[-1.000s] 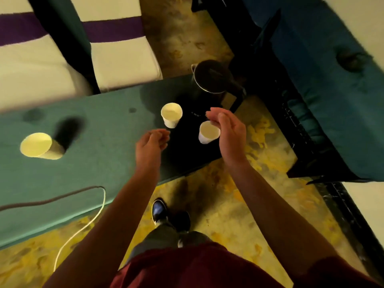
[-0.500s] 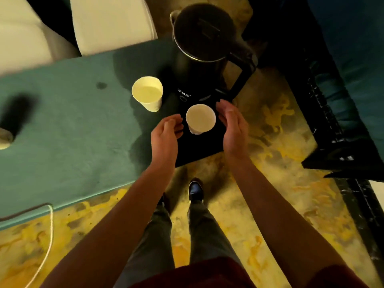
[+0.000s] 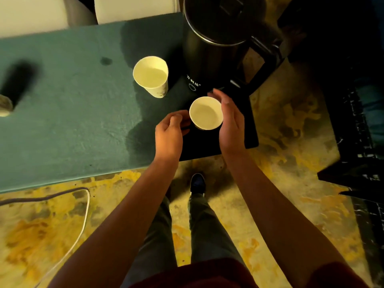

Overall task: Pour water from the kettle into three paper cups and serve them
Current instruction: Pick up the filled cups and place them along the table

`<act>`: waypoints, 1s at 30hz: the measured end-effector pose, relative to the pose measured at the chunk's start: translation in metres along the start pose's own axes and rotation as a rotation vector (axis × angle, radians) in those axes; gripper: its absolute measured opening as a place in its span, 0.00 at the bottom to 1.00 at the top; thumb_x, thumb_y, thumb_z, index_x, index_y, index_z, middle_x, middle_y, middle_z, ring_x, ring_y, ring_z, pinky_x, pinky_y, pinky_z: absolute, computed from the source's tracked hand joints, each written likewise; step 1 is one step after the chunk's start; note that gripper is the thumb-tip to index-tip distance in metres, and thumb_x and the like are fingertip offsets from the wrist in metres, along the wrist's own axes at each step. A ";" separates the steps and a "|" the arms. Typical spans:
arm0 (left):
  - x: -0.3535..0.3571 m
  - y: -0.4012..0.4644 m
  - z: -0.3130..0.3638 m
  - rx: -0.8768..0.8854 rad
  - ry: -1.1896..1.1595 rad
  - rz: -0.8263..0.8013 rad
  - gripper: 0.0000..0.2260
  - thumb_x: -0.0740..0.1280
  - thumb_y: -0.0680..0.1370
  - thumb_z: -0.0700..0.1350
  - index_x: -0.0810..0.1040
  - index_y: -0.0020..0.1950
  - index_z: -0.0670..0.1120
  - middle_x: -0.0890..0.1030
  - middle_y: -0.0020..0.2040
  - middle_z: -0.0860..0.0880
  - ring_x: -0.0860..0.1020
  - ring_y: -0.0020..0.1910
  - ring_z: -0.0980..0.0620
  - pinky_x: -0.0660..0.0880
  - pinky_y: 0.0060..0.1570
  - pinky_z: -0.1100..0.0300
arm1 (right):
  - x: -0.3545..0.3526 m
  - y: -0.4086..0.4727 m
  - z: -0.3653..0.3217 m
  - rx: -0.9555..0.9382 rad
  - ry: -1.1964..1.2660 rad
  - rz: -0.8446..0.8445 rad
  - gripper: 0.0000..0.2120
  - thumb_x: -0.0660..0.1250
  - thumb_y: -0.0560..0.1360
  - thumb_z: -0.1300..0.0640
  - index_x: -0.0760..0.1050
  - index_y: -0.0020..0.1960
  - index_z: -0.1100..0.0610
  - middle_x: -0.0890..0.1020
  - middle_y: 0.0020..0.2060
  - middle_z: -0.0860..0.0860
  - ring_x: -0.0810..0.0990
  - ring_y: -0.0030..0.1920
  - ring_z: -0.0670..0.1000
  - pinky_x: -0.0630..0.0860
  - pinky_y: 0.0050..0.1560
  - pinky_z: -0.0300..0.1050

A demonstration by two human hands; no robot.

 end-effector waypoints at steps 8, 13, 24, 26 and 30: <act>0.003 0.000 -0.002 -0.049 -0.048 -0.022 0.14 0.55 0.83 0.39 0.82 0.54 0.44 0.85 0.50 0.43 0.84 0.52 0.45 0.80 0.53 0.53 | 0.017 0.010 0.009 0.060 0.057 -0.045 0.19 0.56 0.83 0.53 0.82 0.59 0.60 0.85 0.57 0.56 0.82 0.58 0.55 0.79 0.52 0.40; 0.003 0.003 -0.007 -0.093 -0.057 -0.028 0.15 0.56 0.83 0.39 0.79 0.63 0.38 0.85 0.53 0.41 0.84 0.54 0.44 0.80 0.56 0.52 | 0.016 0.010 0.012 0.057 0.077 -0.065 0.18 0.57 0.81 0.54 0.82 0.57 0.62 0.85 0.55 0.58 0.82 0.55 0.53 0.78 0.50 0.39; 0.007 0.000 -0.010 -0.144 -0.115 -0.009 0.14 0.57 0.83 0.41 0.80 0.61 0.38 0.85 0.55 0.40 0.83 0.56 0.44 0.80 0.60 0.51 | 0.014 0.013 0.002 0.090 0.023 -0.001 0.24 0.58 0.78 0.47 0.82 0.58 0.63 0.84 0.55 0.58 0.82 0.54 0.53 0.76 0.47 0.34; 0.016 -0.002 -0.014 -0.208 -0.236 -0.037 0.14 0.57 0.84 0.44 0.81 0.57 0.40 0.84 0.55 0.41 0.83 0.56 0.43 0.78 0.62 0.47 | 0.015 0.010 -0.008 0.072 0.013 -0.006 0.22 0.58 0.79 0.48 0.82 0.56 0.62 0.85 0.54 0.58 0.82 0.53 0.53 0.76 0.47 0.34; 0.045 -0.011 -0.020 -0.393 -0.709 -0.123 0.15 0.56 0.85 0.50 0.78 0.57 0.43 0.82 0.55 0.40 0.81 0.54 0.42 0.80 0.54 0.46 | 0.021 -0.003 -0.033 0.035 0.030 -0.079 0.18 0.56 0.84 0.55 0.82 0.54 0.62 0.85 0.50 0.54 0.83 0.50 0.45 0.76 0.47 0.33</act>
Point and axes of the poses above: each hand's wrist, its own y-axis towards the middle knuckle, its own x-axis out of the palm, z = x × y, the point moved 10 cm from there along y, towards the middle knuckle
